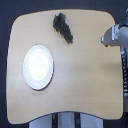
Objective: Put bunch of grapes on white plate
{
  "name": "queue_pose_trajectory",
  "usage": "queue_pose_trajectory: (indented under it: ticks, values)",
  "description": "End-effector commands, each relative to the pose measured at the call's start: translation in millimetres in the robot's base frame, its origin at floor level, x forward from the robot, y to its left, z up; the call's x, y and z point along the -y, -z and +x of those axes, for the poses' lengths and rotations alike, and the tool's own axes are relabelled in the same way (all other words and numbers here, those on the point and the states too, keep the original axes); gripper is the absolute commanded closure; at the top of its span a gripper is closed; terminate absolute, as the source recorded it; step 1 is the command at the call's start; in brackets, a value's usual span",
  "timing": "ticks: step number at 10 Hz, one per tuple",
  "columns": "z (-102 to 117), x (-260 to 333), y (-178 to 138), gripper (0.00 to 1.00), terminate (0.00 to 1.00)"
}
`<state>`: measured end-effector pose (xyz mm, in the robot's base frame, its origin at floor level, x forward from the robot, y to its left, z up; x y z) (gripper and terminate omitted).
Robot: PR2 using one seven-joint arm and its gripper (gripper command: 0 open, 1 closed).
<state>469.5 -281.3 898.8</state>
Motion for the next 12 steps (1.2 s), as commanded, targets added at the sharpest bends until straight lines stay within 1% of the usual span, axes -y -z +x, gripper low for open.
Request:
queue_pose_trajectory:
  ticks: [1,3,7,10,12]
  values:
    - [0.1,-0.5,0.2,0.00,0.00]
    - [4.7,-15.6,-1.4,0.00,0.00]
    - [20.8,-59.6,1.6,0.00,0.00]
    - [41.2,-103.6,10.9,0.00,0.00]
    - [59.7,-132.0,17.6,0.00,0.00]
